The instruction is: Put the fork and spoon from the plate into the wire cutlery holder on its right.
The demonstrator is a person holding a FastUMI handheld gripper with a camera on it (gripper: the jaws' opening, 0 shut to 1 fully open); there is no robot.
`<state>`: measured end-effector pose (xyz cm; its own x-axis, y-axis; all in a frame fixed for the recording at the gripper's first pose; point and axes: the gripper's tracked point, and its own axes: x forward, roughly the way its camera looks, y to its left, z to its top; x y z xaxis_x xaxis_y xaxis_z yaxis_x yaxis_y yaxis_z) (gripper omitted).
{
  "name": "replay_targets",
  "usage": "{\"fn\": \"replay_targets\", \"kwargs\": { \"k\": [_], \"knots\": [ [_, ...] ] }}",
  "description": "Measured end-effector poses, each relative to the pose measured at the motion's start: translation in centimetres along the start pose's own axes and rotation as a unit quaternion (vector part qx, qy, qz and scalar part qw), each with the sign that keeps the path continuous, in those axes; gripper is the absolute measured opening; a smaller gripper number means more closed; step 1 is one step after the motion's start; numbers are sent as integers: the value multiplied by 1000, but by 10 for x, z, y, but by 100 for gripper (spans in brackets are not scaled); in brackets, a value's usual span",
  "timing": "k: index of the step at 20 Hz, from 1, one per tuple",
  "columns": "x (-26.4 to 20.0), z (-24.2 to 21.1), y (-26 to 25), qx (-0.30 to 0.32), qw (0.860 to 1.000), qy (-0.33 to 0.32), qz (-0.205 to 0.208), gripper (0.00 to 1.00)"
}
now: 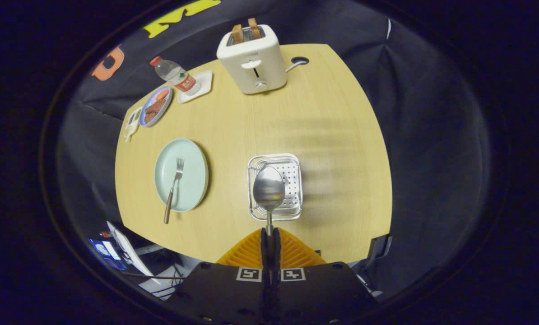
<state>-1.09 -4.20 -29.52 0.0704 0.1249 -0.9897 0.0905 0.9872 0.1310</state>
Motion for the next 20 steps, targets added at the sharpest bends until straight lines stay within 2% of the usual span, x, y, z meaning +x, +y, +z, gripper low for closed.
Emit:
{"fn": "replay_targets", "kwargs": {
  "k": [5, 7, 10, 11, 13, 16, 20],
  "knots": [
    [23, 12, -10, 29, 999, 25, -14, 3],
    [27, 13, -8, 39, 999, 25, -8, 3],
    [27, 16, -4, 49, 999, 21, 1, 11],
    [28, 15, -3, 49, 999, 17, 1, 8],
    [19, 20, 0, 37, 999, -6, -1, 22],
    [-2, 30, 11, 9, 998, -62, 4, 63],
    [-40, 35, 43, -10, 989, -143, 26, 85]
  ]
}}
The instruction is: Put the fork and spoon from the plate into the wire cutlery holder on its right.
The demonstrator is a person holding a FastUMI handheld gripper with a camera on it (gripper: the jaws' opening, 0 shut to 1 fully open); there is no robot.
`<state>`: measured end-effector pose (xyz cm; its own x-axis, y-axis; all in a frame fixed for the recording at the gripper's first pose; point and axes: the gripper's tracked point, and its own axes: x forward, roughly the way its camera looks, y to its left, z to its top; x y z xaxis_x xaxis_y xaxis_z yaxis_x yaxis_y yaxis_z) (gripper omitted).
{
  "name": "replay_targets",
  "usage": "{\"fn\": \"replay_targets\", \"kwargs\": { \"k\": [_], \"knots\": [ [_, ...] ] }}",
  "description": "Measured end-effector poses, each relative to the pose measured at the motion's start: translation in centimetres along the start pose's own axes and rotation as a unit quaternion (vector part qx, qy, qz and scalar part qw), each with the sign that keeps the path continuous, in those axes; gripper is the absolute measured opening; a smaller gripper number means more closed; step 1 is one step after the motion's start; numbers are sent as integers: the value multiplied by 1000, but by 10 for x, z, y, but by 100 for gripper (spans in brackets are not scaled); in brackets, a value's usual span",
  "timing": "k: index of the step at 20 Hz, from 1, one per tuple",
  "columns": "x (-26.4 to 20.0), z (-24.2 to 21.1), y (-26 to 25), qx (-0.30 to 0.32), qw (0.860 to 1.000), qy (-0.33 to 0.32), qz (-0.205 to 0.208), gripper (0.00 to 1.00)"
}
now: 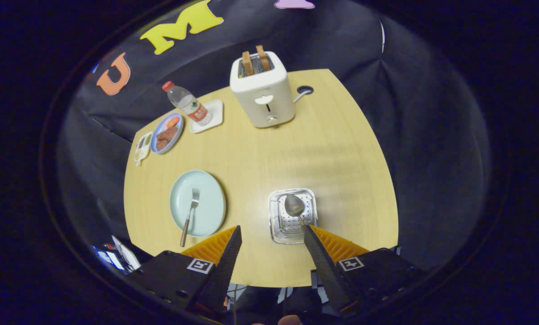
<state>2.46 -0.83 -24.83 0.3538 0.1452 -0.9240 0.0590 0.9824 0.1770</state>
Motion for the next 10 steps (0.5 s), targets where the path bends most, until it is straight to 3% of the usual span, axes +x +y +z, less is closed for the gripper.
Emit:
{"fn": "replay_targets", "kwargs": {
  "k": [5, 10],
  "knots": [
    [-32, 9, 51, -38, 994, -100, 7, 97],
    [-35, 3, 112, -73, 982, -173, 7, 96]
  ]
}}
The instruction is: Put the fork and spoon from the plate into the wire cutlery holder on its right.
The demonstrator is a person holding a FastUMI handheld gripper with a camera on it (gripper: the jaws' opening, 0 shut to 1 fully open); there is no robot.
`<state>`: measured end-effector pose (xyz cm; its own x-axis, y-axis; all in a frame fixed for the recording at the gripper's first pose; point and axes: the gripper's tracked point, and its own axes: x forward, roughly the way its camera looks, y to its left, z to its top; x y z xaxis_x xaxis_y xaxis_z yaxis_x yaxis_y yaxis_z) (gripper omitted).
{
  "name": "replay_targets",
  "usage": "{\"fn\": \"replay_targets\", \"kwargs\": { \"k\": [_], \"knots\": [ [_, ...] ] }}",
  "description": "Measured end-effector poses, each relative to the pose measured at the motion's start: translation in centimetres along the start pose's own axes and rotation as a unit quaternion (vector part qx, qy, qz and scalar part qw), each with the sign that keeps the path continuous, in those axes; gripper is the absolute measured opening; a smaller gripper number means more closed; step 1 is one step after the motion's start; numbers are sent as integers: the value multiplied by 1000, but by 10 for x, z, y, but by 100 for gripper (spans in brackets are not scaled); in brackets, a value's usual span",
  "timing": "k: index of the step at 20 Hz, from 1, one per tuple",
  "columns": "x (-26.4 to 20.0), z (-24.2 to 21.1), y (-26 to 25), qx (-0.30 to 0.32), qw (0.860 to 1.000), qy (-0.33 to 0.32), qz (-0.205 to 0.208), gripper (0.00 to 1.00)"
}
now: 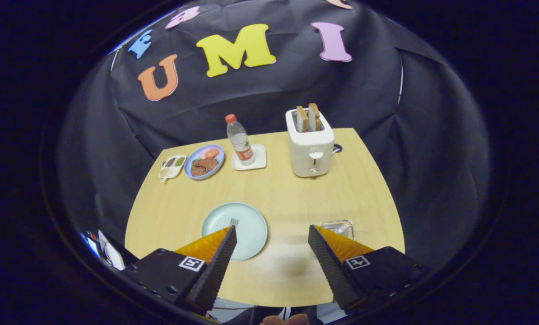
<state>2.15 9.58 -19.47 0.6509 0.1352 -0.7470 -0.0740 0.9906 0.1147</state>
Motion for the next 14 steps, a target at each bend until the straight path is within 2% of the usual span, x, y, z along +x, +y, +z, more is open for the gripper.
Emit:
{"fn": "replay_targets", "kwargs": {
  "k": [5, 9, 14],
  "knots": [
    [30, -28, 68, -9, 1000, -11, 14, 96],
    [76, -70, 106, -7, 999, 28, 14, 96],
    [130, -109, 128, -22, 998, 59, -6, 97]
  ]
}}
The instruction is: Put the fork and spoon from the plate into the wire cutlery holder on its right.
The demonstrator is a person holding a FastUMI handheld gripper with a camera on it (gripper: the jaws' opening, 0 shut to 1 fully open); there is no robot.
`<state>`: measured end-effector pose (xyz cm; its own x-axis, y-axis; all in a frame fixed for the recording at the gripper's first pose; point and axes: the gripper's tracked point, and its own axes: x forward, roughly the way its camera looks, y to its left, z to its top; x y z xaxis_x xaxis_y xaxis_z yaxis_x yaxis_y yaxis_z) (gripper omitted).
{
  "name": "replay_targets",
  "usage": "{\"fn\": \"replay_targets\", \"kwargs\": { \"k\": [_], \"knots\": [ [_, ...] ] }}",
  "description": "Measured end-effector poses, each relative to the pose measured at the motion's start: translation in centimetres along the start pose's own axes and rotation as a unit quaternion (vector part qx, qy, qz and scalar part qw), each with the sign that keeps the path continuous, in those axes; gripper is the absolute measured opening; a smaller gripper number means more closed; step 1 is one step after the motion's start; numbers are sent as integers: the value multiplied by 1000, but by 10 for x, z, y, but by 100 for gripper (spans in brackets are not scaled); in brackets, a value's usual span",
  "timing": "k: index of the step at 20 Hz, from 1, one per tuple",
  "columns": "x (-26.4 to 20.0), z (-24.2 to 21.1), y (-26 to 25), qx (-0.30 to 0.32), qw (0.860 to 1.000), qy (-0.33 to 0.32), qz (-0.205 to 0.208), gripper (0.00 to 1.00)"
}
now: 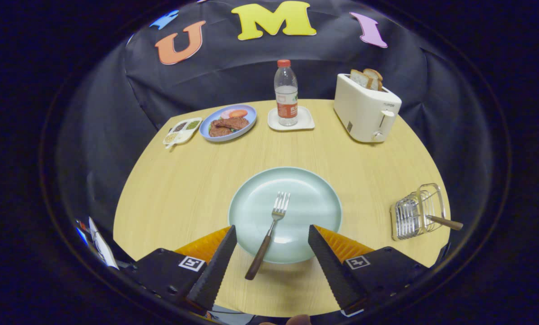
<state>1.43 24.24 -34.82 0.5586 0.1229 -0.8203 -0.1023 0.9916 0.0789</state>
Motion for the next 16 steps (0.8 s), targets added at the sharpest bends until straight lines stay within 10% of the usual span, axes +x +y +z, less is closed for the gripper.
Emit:
{"fn": "replay_targets", "kwargs": {
  "k": [9, 15, 16],
  "knots": [
    [56, -25, -7, 25, 998, 35, -42, 85],
    [62, -39, -9, 44, 996, 61, -44, 52],
    [63, -41, -10, 47, 996, 64, -45, 34]
  ]
}}
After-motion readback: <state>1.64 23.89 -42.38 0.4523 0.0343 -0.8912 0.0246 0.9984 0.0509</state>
